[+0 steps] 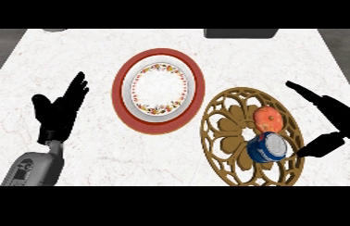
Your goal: Pick the squash from the placemat and place it in the plate
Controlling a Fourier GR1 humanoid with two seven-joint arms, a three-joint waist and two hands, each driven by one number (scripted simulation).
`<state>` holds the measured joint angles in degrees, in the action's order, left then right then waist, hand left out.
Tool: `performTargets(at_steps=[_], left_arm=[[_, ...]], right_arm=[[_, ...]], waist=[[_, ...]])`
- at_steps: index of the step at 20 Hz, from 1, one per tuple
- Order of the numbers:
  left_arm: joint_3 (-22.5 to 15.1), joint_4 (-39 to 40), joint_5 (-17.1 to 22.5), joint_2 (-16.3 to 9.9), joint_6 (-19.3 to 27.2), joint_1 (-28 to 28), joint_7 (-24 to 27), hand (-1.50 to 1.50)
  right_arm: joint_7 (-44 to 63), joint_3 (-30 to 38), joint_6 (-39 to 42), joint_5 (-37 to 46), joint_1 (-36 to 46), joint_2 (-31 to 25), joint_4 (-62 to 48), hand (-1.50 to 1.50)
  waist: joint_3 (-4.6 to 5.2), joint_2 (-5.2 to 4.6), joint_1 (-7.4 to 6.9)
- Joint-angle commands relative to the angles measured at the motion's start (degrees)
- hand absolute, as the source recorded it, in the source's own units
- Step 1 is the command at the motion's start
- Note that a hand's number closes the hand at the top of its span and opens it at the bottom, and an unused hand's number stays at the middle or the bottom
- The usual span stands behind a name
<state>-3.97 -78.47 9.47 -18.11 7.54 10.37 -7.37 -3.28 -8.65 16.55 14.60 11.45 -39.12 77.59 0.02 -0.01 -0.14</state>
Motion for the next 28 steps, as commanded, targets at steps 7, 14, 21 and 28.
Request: performTargets(at_steps=[7, 14, 21, 28], left_arm=[[3.85, -0.28, -1.45, 0.93, -3.28, 1.2, -2.55, 0.0], [5.37, 1.76, -3.71, 2.59, -2.94, 4.02, -2.93, 0.0], [6.3, 1.62, -4.26, 3.71, -6.81, -1.06, 1.55, 0.0], [4.82, -6.17, -6.59, 4.87, -4.11, -3.69, -2.68, 0.0]], right_arm=[[5.38, 1.97, 7.82, 6.45, 2.91, 4.62, 0.16, -1.5], [6.46, 0.12, 5.91, 14.04, 6.79, 11.24, -4.37, -1.5], [4.24, 1.62, 7.61, 19.04, 6.13, 11.84, -5.8, -1.5], [-2.85, -1.98, 8.7, 22.21, 6.53, 13.57, -7.81, 1.5]], waist=[[-0.01, 0.02, 0.13], [-0.01, -0.03, 0.16], [0.0, 0.01, 0.16], [-0.02, 0.06, -0.02]])
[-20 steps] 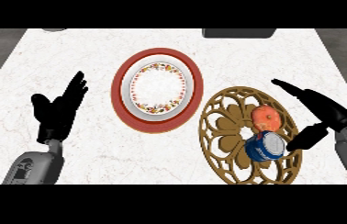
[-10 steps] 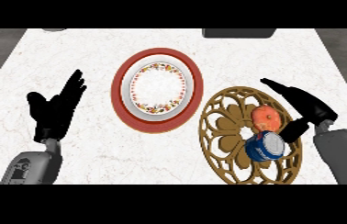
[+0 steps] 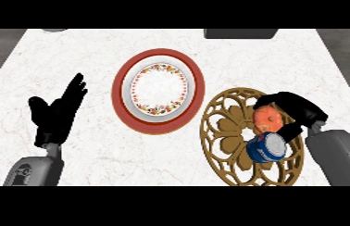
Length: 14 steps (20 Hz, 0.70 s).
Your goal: Pick the squash from the placemat and place it in the plate
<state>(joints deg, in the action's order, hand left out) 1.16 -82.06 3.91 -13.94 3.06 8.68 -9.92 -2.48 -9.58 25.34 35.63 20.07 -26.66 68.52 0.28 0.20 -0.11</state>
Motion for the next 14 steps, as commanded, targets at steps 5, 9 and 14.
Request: performTargets(at_steps=[5, 9, 14], left_arm=[[2.33, 4.58, -0.99, 0.75, -0.65, 3.28, 0.81, 0.0], [1.74, 5.37, -1.52, 2.1, -1.64, 1.49, 3.49, 0.0], [0.54, 2.91, -0.99, 0.85, -3.19, 2.66, 1.09, 0.0]], right_arm=[[-1.48, 1.13, 1.63, 0.76, -3.35, 3.44, 5.05, 1.5], [-4.9, 4.6, -3.37, 2.74, -0.67, 3.21, 0.84, 1.5], [15.46, -14.26, -12.34, 12.02, 3.99, 25.93, 9.26, 1.5]], waist=[[-0.27, -0.19, 0.25], [-0.28, -0.26, 0.05], [-0.07, -0.01, -4.01]])
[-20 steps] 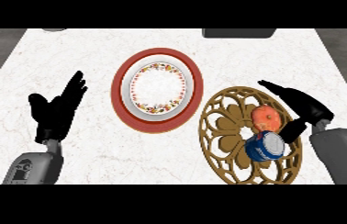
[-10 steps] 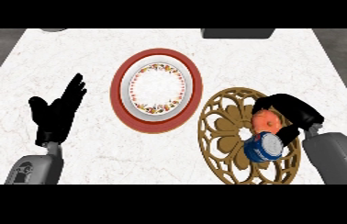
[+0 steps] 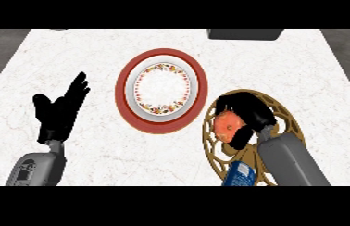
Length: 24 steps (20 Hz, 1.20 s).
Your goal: Pick the squash from the placemat and place it in the plate
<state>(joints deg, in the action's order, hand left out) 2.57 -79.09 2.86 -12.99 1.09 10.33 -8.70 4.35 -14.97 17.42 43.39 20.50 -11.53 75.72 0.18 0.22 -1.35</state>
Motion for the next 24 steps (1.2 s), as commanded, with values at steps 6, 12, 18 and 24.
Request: performTargets(at_steps=[6, 12, 18, 24], left_arm=[[-2.93, 0.93, -0.28, 1.03, -2.41, 2.62, -0.29, 0.0], [-3.3, 1.02, -0.53, 1.64, -1.92, 3.78, -1.28, 0.0], [-3.13, 2.58, -1.47, 2.12, -0.65, 6.0, -1.23, 0.0], [-1.86, 3.11, -0.68, 1.35, -1.33, 5.41, -0.42, 0.0]], right_arm=[[21.59, -19.18, -16.1, 6.02, 12.98, 11.36, 2.94, 1.5], [38.62, -23.77, -29.48, 15.19, 23.73, 11.49, 4.79, 1.5], [59.86, -30.15, -38.96, 16.03, 29.89, 11.52, 1.74, 1.5], [68.43, -30.91, -46.76, 15.04, 35.26, 11.51, -5.21, 1.5]], waist=[[-0.02, -0.31, -6.81], [0.06, 0.34, -6.03], [0.01, -0.57, -5.31], [-0.03, -0.86, -4.33]])
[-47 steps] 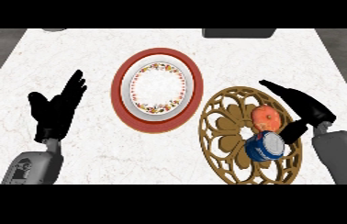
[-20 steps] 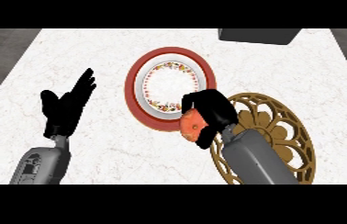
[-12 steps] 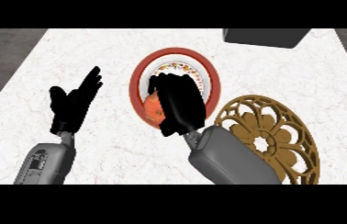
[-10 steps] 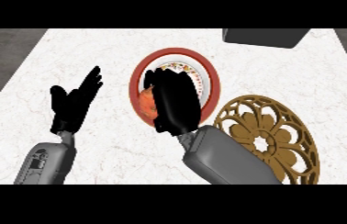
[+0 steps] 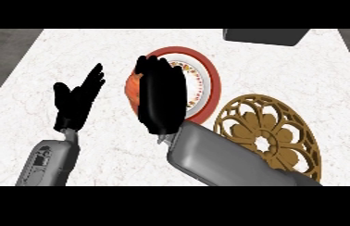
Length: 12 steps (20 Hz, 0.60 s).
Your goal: Pick the squash from the placemat and place it in the plate
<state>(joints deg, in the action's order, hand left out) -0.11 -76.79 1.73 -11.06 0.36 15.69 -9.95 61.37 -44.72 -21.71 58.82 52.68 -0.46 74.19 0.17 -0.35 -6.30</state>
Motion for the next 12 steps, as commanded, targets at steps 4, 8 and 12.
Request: performTargets(at_steps=[4, 8, 12], left_arm=[[2.46, -0.55, 1.26, -1.83, -0.22, 0.64, -1.8, 0.0], [2.43, -1.42, 1.74, -1.68, -1.36, -2.61, 1.12, 0.0], [2.73, 0.62, -0.3, -0.97, 1.11, -2.46, 2.38, 0.0]], right_arm=[[12.77, -1.04, -9.72, -0.08, 2.93, 0.43, -7.22, 1.5], [7.26, 0.89, -15.24, -2.01, 2.67, 0.43, -15.2, 1.5], [5.81, 1.54, -9.74, -7.22, 5.74, 0.43, -18.83, 1.5]], waist=[[-0.12, 0.06, 2.17], [-0.13, -0.26, 2.38], [-0.11, -0.09, 3.85]])
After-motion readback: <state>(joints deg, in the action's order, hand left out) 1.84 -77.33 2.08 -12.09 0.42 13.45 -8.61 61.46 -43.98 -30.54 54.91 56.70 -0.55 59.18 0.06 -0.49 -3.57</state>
